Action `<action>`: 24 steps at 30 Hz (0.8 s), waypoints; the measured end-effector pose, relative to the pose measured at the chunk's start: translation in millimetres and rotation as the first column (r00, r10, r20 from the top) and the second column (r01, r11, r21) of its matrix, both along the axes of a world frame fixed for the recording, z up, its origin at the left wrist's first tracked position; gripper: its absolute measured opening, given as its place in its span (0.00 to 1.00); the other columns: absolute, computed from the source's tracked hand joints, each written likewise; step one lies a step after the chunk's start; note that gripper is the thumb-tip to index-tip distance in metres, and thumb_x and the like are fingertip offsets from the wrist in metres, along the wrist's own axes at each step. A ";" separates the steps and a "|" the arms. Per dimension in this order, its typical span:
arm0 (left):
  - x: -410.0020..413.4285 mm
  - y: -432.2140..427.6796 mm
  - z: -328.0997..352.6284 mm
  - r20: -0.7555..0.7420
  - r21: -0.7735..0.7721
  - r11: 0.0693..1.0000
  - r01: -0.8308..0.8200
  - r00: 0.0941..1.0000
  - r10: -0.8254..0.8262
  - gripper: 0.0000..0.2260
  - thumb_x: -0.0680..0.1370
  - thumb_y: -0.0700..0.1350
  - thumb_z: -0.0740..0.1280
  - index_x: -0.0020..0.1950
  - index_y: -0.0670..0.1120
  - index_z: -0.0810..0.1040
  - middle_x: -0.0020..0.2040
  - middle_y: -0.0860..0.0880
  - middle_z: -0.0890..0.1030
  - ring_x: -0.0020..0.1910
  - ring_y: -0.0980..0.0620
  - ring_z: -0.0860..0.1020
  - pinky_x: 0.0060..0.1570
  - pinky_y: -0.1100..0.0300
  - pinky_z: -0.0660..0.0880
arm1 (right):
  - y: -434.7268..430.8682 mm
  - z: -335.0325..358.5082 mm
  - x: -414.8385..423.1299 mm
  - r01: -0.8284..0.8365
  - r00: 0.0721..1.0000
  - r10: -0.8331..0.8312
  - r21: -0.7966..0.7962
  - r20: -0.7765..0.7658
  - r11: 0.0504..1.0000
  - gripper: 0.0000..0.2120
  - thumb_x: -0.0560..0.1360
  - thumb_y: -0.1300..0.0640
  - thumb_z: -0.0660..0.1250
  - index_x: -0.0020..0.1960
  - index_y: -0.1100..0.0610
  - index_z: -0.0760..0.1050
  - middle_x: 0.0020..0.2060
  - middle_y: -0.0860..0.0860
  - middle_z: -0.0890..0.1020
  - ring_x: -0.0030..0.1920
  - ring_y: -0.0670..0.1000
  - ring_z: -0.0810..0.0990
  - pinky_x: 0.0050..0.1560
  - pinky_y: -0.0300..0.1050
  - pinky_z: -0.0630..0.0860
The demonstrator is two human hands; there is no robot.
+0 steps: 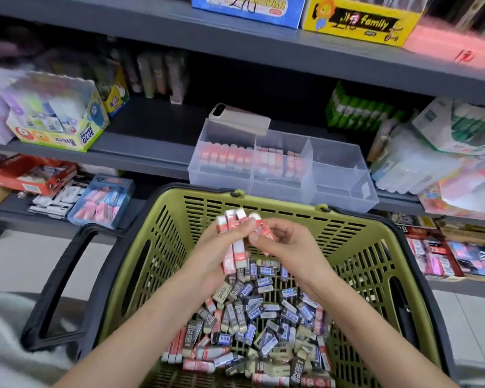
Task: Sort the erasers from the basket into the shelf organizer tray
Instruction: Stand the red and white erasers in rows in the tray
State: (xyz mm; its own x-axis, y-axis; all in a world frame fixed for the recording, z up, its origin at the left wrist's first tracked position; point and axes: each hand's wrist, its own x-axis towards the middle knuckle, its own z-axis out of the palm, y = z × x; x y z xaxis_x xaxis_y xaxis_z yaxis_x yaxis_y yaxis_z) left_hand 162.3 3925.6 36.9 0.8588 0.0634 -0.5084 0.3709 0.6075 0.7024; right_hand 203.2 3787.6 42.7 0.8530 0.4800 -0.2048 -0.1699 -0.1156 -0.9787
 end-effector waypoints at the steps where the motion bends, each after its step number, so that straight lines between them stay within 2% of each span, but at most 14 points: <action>1: 4.3 0.5 4.3 0.028 -0.009 0.999 -0.032 0.999 0.032 0.15 0.66 0.43 0.75 0.51 0.43 0.79 0.37 0.47 0.84 0.30 0.54 0.80 0.29 0.62 0.75 | 4.4 6.3 1.7 0.040 0.998 -0.039 -0.006 0.049 0.999 0.08 0.69 0.60 0.74 0.47 0.54 0.82 0.38 0.48 0.84 0.35 0.42 0.79 0.37 0.33 0.74; 4: 15.7 6.2 13.1 0.146 -0.016 0.996 -0.088 0.985 0.089 0.14 0.67 0.42 0.74 0.51 0.41 0.80 0.40 0.44 0.84 0.33 0.50 0.81 0.30 0.60 0.77 | 14.0 24.8 10.1 0.080 0.989 -0.076 -0.021 0.129 0.997 0.09 0.69 0.60 0.74 0.48 0.53 0.82 0.35 0.47 0.84 0.35 0.41 0.78 0.38 0.33 0.74; 7: 24.2 16.1 19.1 0.197 0.044 0.992 -0.119 0.974 0.108 0.16 0.64 0.44 0.76 0.50 0.42 0.81 0.45 0.42 0.84 0.40 0.48 0.83 0.35 0.57 0.79 | 20.2 41.2 21.7 0.120 0.982 -0.103 -0.104 0.157 0.987 0.07 0.68 0.57 0.75 0.47 0.53 0.83 0.38 0.53 0.84 0.37 0.48 0.76 0.41 0.41 0.75; 11: 35.2 24.9 24.9 0.242 0.121 0.987 -0.107 0.967 0.076 0.10 0.62 0.47 0.76 0.42 0.47 0.85 0.44 0.44 0.85 0.41 0.47 0.83 0.38 0.55 0.81 | 25.6 55.1 39.5 0.082 0.991 -0.068 -0.118 0.116 0.990 0.06 0.69 0.60 0.74 0.45 0.59 0.82 0.38 0.62 0.81 0.35 0.48 0.77 0.37 0.36 0.75; 14: 43.1 32.3 29.2 0.267 0.137 0.986 -0.092 0.962 0.053 0.09 0.63 0.47 0.76 0.42 0.48 0.85 0.41 0.46 0.85 0.37 0.51 0.83 0.32 0.60 0.78 | 27.9 60.2 54.2 0.012 0.996 0.001 -0.148 0.087 0.989 0.10 0.68 0.60 0.74 0.47 0.62 0.80 0.36 0.57 0.78 0.33 0.46 0.73 0.29 0.33 0.70; 18: 55.0 45.7 35.0 0.310 0.124 0.988 -0.096 0.949 0.053 0.07 0.64 0.46 0.75 0.40 0.49 0.85 0.40 0.46 0.85 0.37 0.51 0.84 0.31 0.61 0.78 | 37.5 66.1 72.4 -0.075 0.994 0.084 -0.123 0.067 0.990 0.10 0.70 0.59 0.72 0.48 0.64 0.78 0.37 0.55 0.80 0.32 0.48 0.74 0.28 0.35 0.70; 21: 66.4 63.6 39.9 0.322 0.089 0.982 -0.164 0.938 0.127 0.07 0.63 0.46 0.74 0.39 0.48 0.85 0.39 0.45 0.85 0.36 0.51 0.83 0.31 0.60 0.78 | 53.1 69.8 97.4 -0.016 0.994 0.022 -0.056 0.109 0.998 0.09 0.73 0.61 0.69 0.48 0.68 0.76 0.33 0.53 0.80 0.27 0.48 0.74 0.28 0.36 0.72; 24: 79.9 88.2 42.0 0.317 0.040 0.958 -0.285 0.913 0.258 0.07 0.63 0.46 0.73 0.39 0.46 0.83 0.37 0.47 0.84 0.36 0.52 0.84 0.31 0.59 0.79 | 76.7 69.0 126.4 0.079 0.989 -0.074 -0.032 0.128 0.996 0.02 0.75 0.66 0.65 0.44 0.63 0.76 0.33 0.56 0.80 0.26 0.47 0.78 0.32 0.37 0.78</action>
State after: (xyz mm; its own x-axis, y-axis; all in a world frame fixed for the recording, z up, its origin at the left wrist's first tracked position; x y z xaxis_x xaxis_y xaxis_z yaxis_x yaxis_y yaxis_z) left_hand 242.2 4013.8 78.9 0.9149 0.3466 -0.2070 -0.0403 0.5887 0.8073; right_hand 329.7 3864.3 111.7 0.9071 0.4065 -0.1095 -0.0550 -0.1433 -0.9881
